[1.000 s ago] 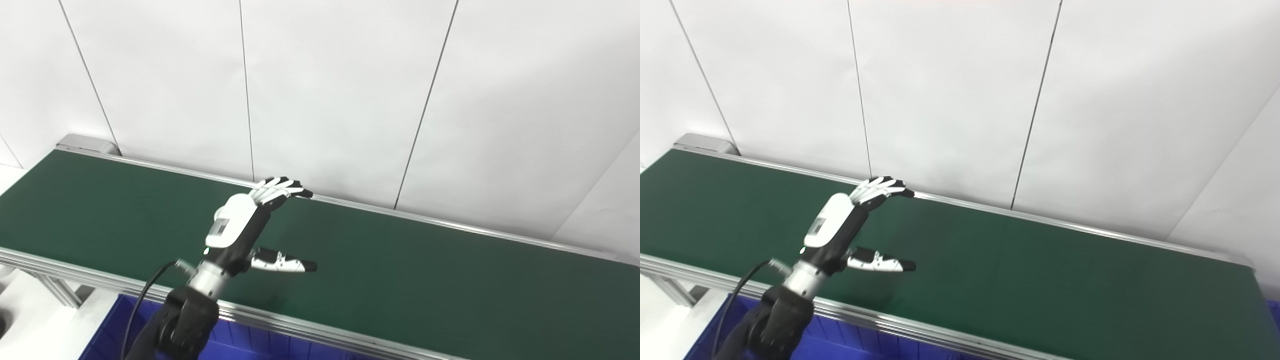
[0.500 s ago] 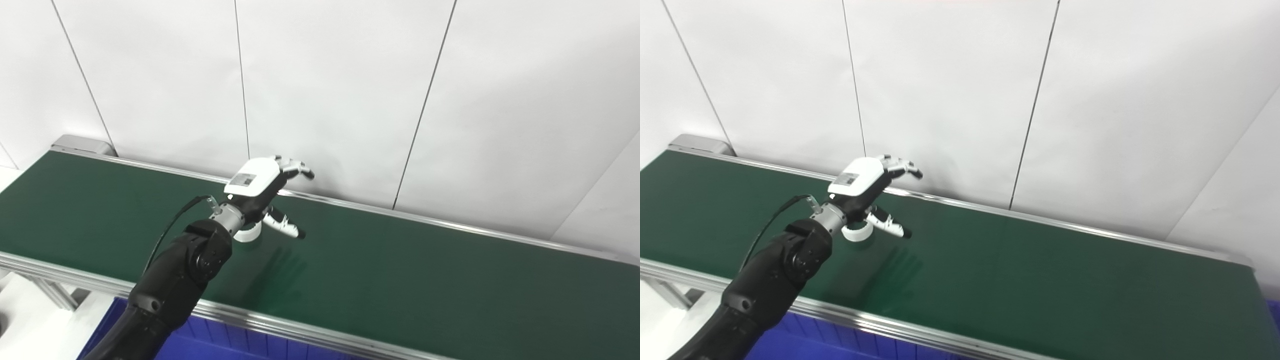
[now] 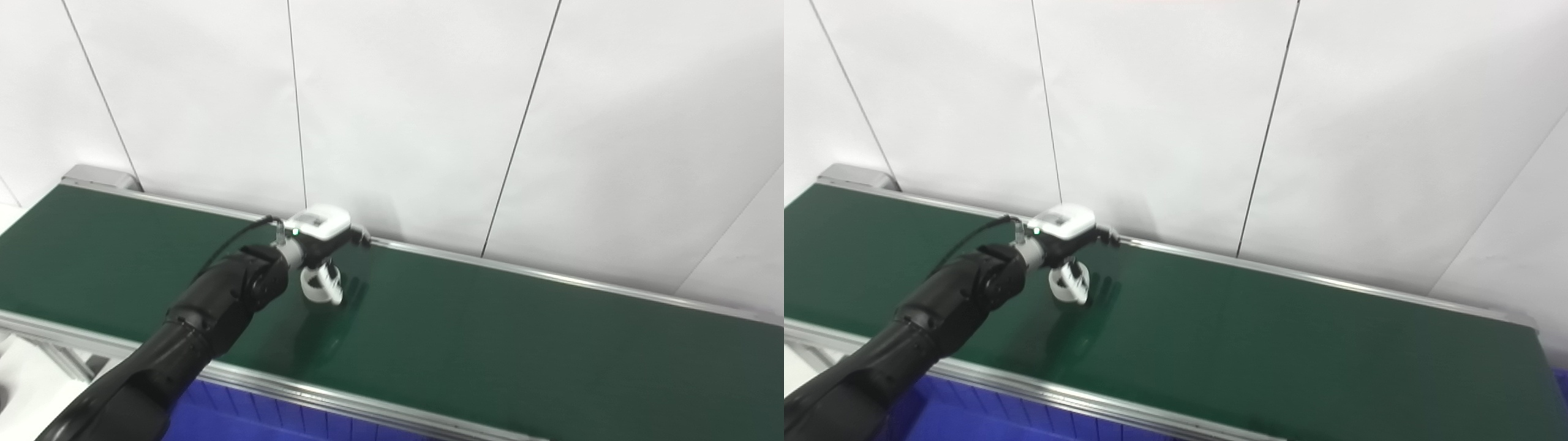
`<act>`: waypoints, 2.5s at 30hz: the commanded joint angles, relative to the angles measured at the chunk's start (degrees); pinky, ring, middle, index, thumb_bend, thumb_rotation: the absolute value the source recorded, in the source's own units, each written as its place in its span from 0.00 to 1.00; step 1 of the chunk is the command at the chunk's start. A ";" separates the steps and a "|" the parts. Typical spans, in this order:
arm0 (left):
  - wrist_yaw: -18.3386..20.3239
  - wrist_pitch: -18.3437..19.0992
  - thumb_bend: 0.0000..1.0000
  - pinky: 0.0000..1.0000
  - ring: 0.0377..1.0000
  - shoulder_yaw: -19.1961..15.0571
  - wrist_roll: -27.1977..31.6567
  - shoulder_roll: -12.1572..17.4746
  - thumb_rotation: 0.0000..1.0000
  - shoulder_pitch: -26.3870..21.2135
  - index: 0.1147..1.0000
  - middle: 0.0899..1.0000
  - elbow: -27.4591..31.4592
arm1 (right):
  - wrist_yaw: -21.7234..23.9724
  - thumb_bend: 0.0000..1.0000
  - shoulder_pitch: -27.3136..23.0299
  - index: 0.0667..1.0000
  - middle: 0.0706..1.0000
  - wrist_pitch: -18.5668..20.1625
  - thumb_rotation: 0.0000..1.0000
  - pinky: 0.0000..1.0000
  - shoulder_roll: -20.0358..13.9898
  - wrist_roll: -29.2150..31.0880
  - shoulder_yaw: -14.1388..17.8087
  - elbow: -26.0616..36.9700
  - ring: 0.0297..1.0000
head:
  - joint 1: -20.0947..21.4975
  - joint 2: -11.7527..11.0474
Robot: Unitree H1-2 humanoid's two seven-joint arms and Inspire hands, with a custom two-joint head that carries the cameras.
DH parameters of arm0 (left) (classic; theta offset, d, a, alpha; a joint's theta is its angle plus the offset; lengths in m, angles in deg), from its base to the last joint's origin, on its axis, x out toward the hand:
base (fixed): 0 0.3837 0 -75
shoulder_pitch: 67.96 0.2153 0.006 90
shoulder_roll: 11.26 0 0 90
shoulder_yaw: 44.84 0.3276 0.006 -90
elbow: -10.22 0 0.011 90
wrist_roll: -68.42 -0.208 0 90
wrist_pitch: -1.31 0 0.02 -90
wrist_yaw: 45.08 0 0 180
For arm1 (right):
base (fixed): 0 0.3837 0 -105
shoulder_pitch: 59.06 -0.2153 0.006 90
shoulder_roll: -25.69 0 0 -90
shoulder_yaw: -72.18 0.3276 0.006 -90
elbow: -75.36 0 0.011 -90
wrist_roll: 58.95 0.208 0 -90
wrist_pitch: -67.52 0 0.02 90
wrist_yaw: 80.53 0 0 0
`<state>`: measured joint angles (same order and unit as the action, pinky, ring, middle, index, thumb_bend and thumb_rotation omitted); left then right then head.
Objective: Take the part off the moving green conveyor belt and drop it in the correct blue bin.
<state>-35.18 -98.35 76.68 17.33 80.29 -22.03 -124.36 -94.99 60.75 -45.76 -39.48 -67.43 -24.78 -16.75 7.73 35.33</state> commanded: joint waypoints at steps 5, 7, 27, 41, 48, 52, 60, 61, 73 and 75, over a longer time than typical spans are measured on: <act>-6.97 -0.10 1.00 0.64 0.71 1.69 -1.66 0.29 0.16 -3.53 0.70 0.74 -3.28 | 1.02 0.75 0.94 1.00 0.99 -0.12 1.00 0.87 1.32 0.81 -0.96 2.03 0.91 | 0.29 0.37; -7.63 -0.63 1.00 0.61 0.68 2.09 -1.03 -0.14 0.14 -3.22 0.69 0.73 -4.53 | 0.99 0.75 1.03 1.00 0.99 -0.07 1.00 0.87 1.25 0.68 -1.02 2.22 0.91 | 0.50 0.61; -6.69 -3.22 0.53 0.21 0.25 7.91 0.30 -2.78 0.00 0.62 0.42 0.42 -1.06 | 1.46 0.76 2.26 1.00 0.98 1.58 1.00 0.84 1.61 0.79 -1.12 4.54 0.88 | 1.35 2.27; 1.28 -1.39 0.53 0.12 0.15 7.30 -0.44 0.10 0.00 1.67 0.42 0.42 18.52 | 1.43 0.75 3.39 1.00 0.98 3.43 1.00 0.82 2.00 -0.10 -1.89 7.14 0.87 | 1.35 4.86; 12.44 2.75 0.53 0.13 0.16 2.51 1.25 3.25 0.00 8.16 0.42 0.42 43.26 | 1.78 0.75 4.27 1.00 0.97 4.71 1.00 0.80 1.38 -0.13 -2.07 9.58 0.86 | 0.59 7.96; 16.75 4.11 0.53 0.15 0.17 0.22 1.93 4.64 0.00 13.22 0.42 0.42 52.45 | 2.32 0.75 4.67 1.00 0.96 6.60 1.00 0.80 0.95 0.04 -1.89 11.80 0.86 | -0.16 9.65; 24.43 7.78 0.53 0.16 0.18 -3.43 3.58 7.06 0.00 26.36 0.42 0.42 65.45 | 3.42 0.76 4.39 1.00 0.96 10.19 1.00 0.78 -0.09 1.34 -1.12 15.87 0.85 | -2.05 13.82; 25.34 8.52 0.53 0.16 0.17 -3.88 3.64 7.40 0.00 28.65 0.42 0.42 66.88 | 3.55 0.76 4.24 1.00 0.96 10.63 1.00 0.78 -0.18 1.79 -0.98 16.29 0.85 | -2.43 14.48; 27.05 8.24 0.53 0.18 0.20 -4.87 -1.04 8.41 0.00 41.77 0.42 0.42 68.35 | 5.02 0.79 3.39 0.99 0.95 14.15 1.00 0.77 -0.87 3.34 -0.11 19.46 0.86 | -4.00 16.79; 26.22 7.47 0.52 0.20 0.21 -4.55 -2.40 8.30 0.00 42.07 0.42 0.42 66.77 | 5.00 0.79 3.46 0.99 0.95 14.24 1.00 0.77 -0.89 3.02 -0.10 19.66 0.85 | -3.90 16.95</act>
<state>-7.09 -89.55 72.18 15.78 87.71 20.44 -58.04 -90.55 63.82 -31.51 -40.56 -64.23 -24.90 1.02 3.87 52.29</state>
